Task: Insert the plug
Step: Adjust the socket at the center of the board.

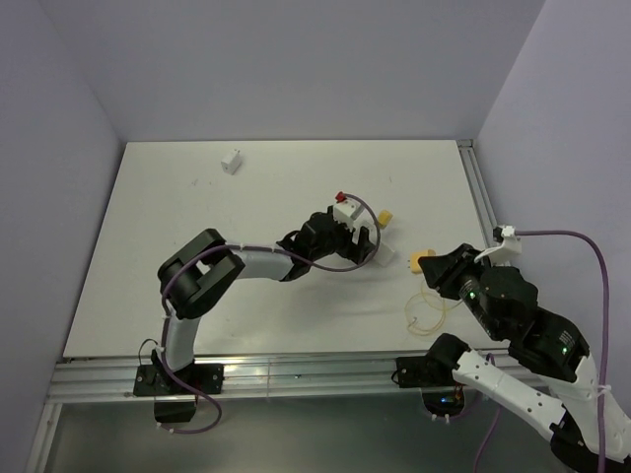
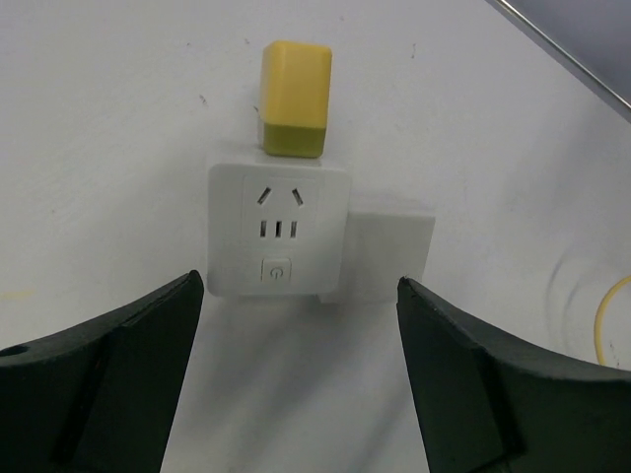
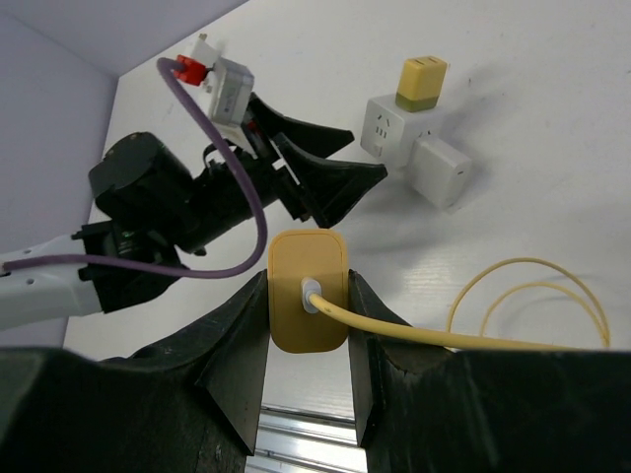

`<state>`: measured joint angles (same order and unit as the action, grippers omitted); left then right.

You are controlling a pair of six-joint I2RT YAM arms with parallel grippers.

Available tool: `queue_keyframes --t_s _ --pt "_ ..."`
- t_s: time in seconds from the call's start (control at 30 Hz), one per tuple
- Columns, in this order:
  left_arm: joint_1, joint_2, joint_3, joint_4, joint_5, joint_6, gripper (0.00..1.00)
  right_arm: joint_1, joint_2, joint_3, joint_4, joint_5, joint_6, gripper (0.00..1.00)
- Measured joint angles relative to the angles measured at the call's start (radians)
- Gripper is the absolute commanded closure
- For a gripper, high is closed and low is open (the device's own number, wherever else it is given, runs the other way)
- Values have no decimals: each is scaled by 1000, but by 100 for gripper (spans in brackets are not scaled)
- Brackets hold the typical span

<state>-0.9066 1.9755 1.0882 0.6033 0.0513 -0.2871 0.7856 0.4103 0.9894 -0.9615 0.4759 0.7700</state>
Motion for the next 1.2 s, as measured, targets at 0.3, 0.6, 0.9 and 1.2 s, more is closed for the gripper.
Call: queue_keyframes --t_s 0.3,0.6,0.9,1.2 --pt "2 94 117 -21 4 15 20 0 -41 0 9 -18 -12 100" --pt "2 118 142 -56 -24 12 17 0 -41 0 17 -34 -21 100" --pt "2 129 134 -42 -37 14 17 0 -41 0 32 -52 -27 100" --pt "2 167 163 -41 -40 22 20 0 -41 0 34 -60 -28 100"
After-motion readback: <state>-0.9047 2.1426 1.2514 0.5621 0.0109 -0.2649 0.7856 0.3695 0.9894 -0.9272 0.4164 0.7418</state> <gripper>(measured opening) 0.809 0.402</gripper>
